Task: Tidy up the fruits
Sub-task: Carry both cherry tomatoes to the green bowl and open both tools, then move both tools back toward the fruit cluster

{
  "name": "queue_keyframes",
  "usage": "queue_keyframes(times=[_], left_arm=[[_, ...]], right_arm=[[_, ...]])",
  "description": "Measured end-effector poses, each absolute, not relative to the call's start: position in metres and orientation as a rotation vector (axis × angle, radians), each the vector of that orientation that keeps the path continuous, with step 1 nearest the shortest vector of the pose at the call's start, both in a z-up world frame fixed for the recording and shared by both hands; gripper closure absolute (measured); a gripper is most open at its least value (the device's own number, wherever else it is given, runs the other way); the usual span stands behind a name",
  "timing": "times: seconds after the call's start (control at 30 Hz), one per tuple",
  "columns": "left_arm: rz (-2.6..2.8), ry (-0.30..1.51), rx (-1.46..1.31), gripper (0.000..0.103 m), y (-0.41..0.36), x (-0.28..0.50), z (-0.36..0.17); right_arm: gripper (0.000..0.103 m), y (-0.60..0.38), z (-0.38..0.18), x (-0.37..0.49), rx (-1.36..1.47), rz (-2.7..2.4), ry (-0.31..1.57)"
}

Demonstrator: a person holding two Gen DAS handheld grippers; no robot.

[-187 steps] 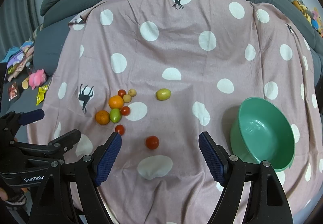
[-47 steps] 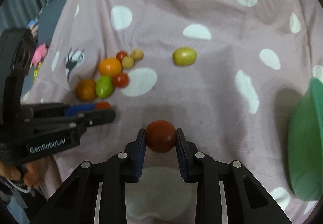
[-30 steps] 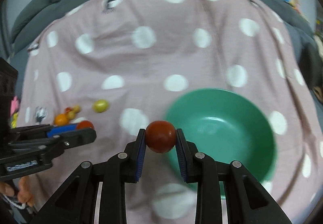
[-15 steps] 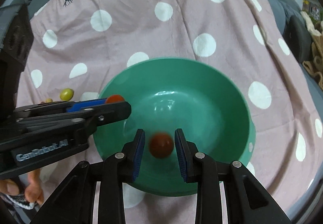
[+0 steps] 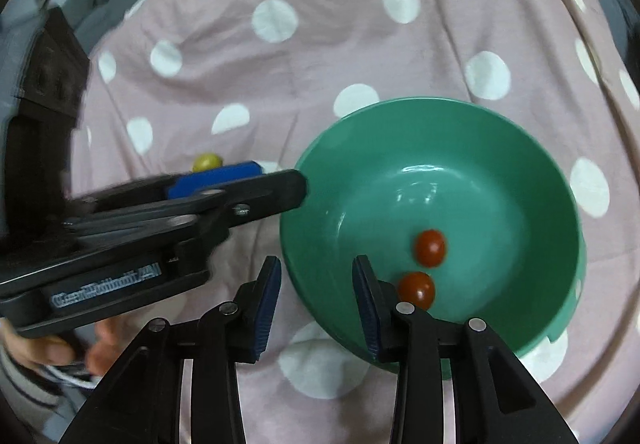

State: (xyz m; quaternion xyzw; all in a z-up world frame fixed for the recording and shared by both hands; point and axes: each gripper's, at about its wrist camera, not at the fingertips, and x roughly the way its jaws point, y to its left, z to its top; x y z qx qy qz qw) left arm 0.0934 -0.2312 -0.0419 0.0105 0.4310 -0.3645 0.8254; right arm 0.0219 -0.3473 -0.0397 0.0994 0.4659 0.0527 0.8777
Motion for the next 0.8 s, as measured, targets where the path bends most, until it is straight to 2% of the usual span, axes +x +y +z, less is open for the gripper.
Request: queue_keyframes(times=[0.1,0.13,0.17,0.33,0.6,0.8], left_arm=[[-0.736,0.920,0.013,0.064,-0.206,0.088,-0.044],[-0.722,0.921,0.010,0.063,-0.198,0.087,-0.043],[-0.706,0.922,0.008,0.063,-0.189,0.085,-0.044],[-0.628,0.920,-0.007,0.062,-0.143,0.075,-0.045],[-0.486,0.943,-0.076,0.058,-0.062,0.059,-0.060],[-0.345,0.957,-0.151,0.047,-0.001,0.050,-0.073]], right_arm=[[0.068,-0.332,-0.050,0.031,0.139,0.100,1.017],[0.077,-0.328,-0.052,0.033,0.119,0.100,1.024],[0.081,-0.324,-0.052,0.034,0.092,0.093,1.027],[0.092,-0.298,-0.044,0.029,0.071,0.189,1.007],[0.092,-0.239,-0.042,0.032,-0.067,0.224,1.017],[0.081,-0.240,-0.036,0.037,-0.072,0.098,1.025]])
